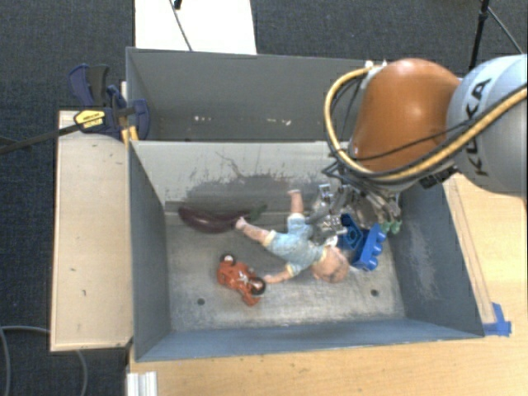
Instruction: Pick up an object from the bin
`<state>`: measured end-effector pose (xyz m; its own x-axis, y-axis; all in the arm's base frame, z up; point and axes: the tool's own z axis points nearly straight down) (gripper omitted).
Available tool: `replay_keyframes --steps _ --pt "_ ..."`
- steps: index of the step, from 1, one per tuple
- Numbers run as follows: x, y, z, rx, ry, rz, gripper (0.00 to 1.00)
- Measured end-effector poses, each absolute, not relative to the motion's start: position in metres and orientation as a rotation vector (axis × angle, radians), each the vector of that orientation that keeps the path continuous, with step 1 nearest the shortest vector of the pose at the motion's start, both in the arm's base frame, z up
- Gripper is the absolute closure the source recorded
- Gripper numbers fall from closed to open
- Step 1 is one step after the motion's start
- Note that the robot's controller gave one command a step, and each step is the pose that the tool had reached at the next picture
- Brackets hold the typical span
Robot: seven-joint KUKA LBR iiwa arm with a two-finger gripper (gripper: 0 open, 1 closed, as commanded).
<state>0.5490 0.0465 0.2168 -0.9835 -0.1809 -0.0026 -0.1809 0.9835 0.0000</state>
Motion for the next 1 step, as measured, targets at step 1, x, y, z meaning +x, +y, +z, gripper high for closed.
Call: replay_keyframes --steps 1 --pt "0.5487 0.0464 0.2164 -0.284 3.127 0.001 1.0"
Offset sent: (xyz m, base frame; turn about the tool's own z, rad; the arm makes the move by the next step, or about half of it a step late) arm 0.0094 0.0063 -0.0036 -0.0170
